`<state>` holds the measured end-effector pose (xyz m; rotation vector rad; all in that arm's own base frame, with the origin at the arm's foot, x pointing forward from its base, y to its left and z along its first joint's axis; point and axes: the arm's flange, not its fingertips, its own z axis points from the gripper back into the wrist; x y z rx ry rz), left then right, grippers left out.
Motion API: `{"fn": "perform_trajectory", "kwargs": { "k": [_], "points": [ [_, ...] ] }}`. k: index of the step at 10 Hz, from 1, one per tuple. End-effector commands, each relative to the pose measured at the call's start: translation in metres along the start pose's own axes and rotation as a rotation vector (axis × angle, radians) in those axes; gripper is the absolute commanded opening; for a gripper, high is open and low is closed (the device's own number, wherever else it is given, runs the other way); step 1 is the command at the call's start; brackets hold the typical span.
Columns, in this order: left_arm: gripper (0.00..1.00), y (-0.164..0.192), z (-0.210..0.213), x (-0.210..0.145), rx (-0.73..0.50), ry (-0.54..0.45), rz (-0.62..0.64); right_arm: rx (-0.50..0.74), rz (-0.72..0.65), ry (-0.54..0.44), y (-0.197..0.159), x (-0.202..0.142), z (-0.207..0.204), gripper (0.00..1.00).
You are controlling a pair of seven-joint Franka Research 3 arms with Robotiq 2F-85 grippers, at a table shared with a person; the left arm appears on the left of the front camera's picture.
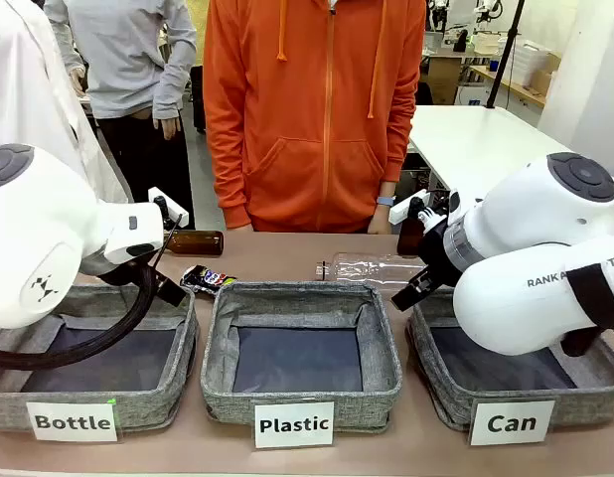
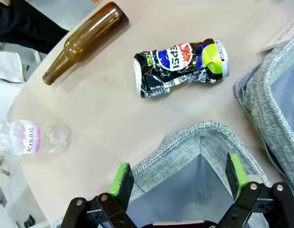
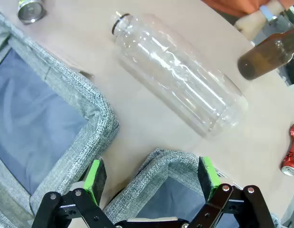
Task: Sort the can waste into the basket.
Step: Pick up the can waste from the table and place it in the right Fabric basket.
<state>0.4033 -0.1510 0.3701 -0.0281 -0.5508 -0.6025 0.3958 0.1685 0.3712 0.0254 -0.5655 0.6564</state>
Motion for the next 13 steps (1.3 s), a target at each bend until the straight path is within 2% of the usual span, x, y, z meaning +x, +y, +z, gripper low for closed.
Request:
{"fn": "perform_trajectory", "kwargs": {
  "k": [1,13],
  "points": [
    [1.0,0.0,0.0001,0.0,0.0,0.0,0.0,0.0,0.0,0.0,0.0,0.0,0.0,1.0],
    [1.0,0.0,0.0001,0.0,0.0,0.0,0.0,0.0,0.0,0.0,0.0,0.0,0.0,1.0]
  ]
}}
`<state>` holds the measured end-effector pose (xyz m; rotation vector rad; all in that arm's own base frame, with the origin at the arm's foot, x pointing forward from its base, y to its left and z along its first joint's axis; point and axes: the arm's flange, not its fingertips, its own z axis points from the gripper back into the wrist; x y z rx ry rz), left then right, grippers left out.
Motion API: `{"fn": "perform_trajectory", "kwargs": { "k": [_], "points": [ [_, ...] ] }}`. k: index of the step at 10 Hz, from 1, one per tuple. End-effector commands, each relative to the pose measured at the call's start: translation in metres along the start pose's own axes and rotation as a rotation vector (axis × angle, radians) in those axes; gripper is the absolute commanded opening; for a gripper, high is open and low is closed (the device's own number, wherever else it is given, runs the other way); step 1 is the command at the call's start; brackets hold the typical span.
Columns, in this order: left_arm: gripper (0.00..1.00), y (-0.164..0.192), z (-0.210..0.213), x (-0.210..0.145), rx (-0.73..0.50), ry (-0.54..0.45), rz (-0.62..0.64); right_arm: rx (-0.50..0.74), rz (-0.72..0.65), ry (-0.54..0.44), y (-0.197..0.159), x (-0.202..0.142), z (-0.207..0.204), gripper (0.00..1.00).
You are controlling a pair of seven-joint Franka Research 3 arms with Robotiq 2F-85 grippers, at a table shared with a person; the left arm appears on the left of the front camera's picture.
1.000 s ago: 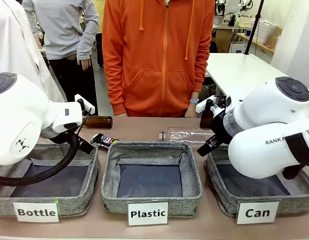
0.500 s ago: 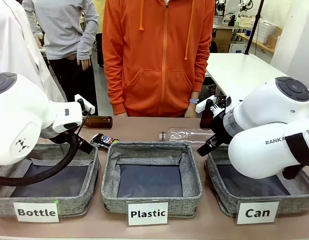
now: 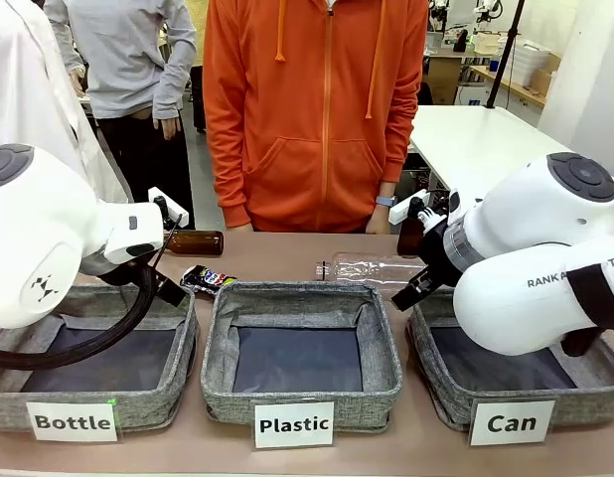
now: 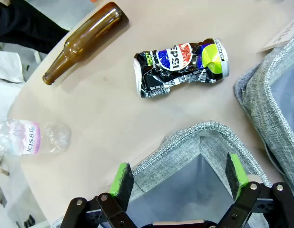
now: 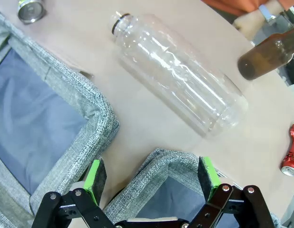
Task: Sort the can waste into the basket.
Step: Pick up the can waste from the table and place it in the right Fabric basket.
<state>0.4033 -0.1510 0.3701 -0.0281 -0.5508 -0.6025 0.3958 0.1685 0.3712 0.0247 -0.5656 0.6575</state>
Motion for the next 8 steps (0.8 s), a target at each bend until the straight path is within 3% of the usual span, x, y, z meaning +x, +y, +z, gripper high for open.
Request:
{"fn": "perform_trajectory", "kwargs": {
  "k": [1,2,3,4,5,6,7,8],
  "points": [
    [1.0,0.0,0.0,0.0,0.0,0.0,0.0,0.0,0.0,0.0,0.0,0.0,0.0,1.0],
    [1.0,-0.002,0.033,0.004,-0.169,0.037,-0.081,0.032,-0.016,0.089,-0.007,0.006,0.026,1.0],
    [1.0,-0.006,0.074,0.007,-0.297,0.07,-0.107,0.083,-0.111,0.104,-0.014,0.012,0.066,1.0],
    [1.0,-0.023,0.12,0.021,-0.389,0.146,-0.04,0.143,-0.248,0.071,-0.022,0.012,0.119,1.0],
    [1.0,-0.02,0.149,0.015,-0.48,0.112,-0.057,0.238,-0.375,0.08,-0.034,0.006,0.157,1.0],
    [1.0,-0.012,0.166,0.005,-0.569,0.069,-0.06,0.447,-0.429,0.045,-0.055,-0.01,0.187,1.0],
    [1.0,0.01,0.187,-0.015,-0.624,0.013,-0.004,0.598,-0.523,-0.002,-0.076,-0.035,0.212,1.0],
    [1.0,0.045,0.209,-0.039,-0.642,-0.065,0.093,0.727,-0.631,-0.108,-0.102,-0.067,0.227,1.0]
  ]
}}
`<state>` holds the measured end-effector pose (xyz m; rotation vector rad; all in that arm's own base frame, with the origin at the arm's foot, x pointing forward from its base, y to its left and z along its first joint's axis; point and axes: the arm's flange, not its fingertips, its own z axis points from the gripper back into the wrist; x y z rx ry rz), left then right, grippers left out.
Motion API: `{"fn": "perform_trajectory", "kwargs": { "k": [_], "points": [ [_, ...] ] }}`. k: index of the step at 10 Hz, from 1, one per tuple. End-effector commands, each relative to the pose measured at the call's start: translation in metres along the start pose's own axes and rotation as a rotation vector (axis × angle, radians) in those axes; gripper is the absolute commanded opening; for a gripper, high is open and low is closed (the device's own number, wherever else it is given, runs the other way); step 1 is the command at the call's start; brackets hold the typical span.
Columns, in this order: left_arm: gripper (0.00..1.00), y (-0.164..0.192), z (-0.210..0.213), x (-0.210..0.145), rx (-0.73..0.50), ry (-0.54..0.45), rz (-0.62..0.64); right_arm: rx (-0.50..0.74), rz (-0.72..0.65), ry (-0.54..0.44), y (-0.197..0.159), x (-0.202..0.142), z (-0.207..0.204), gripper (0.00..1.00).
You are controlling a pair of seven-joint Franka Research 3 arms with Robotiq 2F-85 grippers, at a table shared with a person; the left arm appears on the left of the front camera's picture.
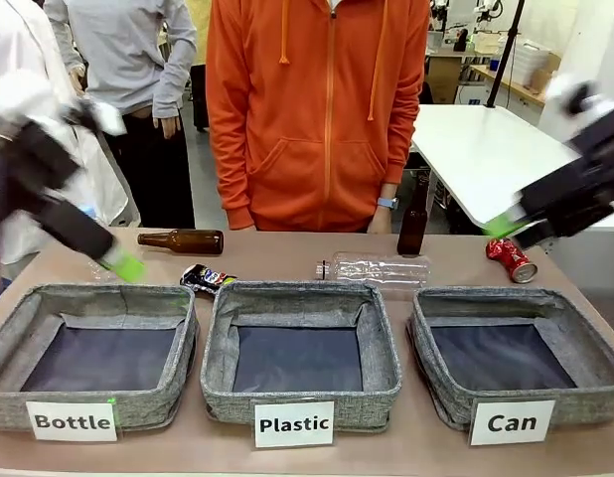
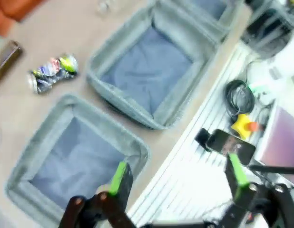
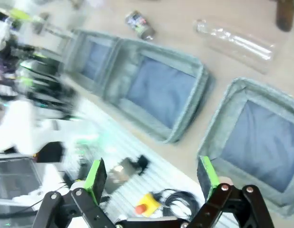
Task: Sort the can waste into the basket.
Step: Pick up the can waste from the table and place it in the right Fabric basket.
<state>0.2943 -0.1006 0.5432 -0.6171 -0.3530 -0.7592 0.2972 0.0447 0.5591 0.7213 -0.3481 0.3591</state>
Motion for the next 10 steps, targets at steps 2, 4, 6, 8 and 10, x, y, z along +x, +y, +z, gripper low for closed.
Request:
{"fn": "perform_trajectory", "kwargs": {
  "k": [2,4,6,8,10],
  "points": [
    [1.0,0.085,0.112,-0.105,-0.041,-0.477,0.33,0.325,-0.294,-0.334,-0.103,-0.058,0.072,1.0],
    [1.0,0.117,0.145,-0.189,-0.073,-0.84,0.57,0.398,-0.419,-0.452,-0.157,-0.091,0.1,1.0],
    [1.0,0.119,0.121,-0.22,-0.083,-1.001,0.727,0.441,-0.534,-0.536,-0.199,-0.112,0.113,1.0],
    [1.0,0.131,0.109,-0.206,-0.043,-1.094,0.888,0.368,-0.601,-0.592,-0.208,-0.121,0.107,1.0],
    [1.0,0.152,0.2,-0.248,-0.078,-0.921,0.763,0.426,-0.592,-0.546,-0.213,-0.126,0.123,1.0]
  ]
}}
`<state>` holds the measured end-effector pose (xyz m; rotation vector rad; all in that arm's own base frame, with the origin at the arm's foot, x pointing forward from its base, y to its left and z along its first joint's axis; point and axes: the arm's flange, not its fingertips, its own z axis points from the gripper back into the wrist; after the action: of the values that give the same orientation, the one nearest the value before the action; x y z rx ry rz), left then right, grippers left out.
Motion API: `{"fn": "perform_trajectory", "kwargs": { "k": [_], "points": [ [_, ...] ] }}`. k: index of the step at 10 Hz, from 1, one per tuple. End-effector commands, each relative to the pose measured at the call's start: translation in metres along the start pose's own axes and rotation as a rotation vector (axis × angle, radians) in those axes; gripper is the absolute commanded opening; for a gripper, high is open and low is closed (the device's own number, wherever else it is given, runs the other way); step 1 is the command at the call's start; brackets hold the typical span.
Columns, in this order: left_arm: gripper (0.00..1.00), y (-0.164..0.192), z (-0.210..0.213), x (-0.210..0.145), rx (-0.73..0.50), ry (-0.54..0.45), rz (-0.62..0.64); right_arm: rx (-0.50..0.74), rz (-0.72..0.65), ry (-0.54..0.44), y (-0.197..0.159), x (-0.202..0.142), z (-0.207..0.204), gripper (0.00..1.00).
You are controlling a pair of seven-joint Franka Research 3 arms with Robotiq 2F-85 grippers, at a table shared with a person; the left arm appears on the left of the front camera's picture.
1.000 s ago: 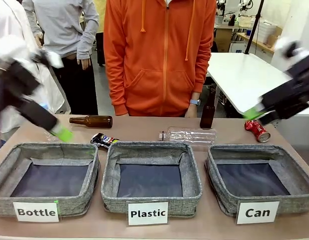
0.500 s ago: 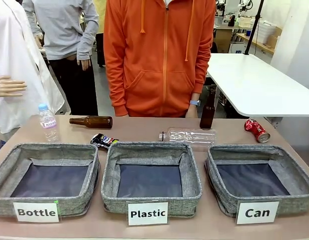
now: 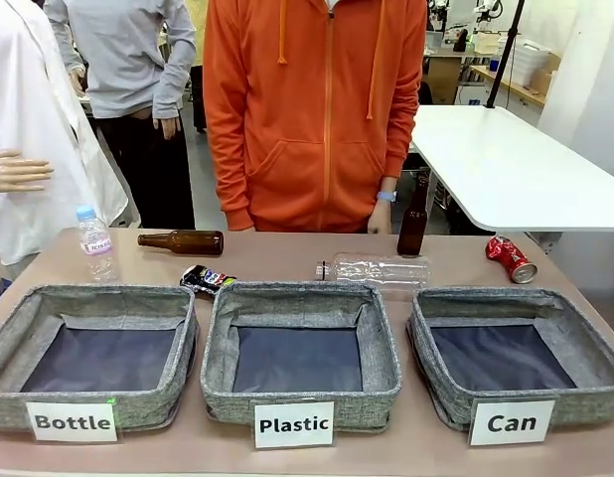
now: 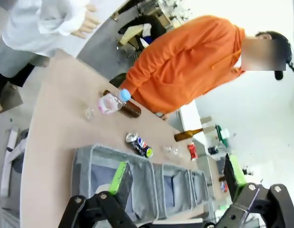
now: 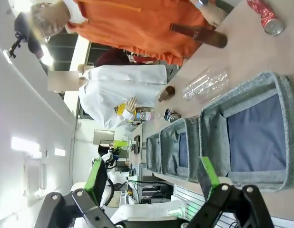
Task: Sort the can waste into the basket.
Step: Pick up the can waste from the table and place it in the right Fabric basket.
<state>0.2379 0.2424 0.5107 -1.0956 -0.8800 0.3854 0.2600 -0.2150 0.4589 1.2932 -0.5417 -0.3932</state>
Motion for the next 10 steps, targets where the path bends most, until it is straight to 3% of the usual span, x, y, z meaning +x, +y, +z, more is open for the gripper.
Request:
{"fn": "perform_trajectory", "kwargs": {
  "k": [1,6,9,10],
  "points": [
    [1.0,-0.004,0.014,-0.01,-0.004,0.062,-0.069,0.017,0.036,0.014,0.011,-0.003,0.003,1.0],
    [1.0,-0.004,0.014,-0.01,-0.004,0.062,-0.069,-0.008,0.01,0.027,0.011,-0.007,0.003,1.0],
    [1.0,-0.004,0.014,-0.01,-0.004,0.062,-0.069,-0.42,0.253,0.137,0.067,0.036,-0.074,1.0],
    [1.0,-0.004,0.014,-0.01,-0.004,0.062,-0.069,-0.563,0.319,0.223,0.078,0.051,-0.105,1.0]
  ]
}}
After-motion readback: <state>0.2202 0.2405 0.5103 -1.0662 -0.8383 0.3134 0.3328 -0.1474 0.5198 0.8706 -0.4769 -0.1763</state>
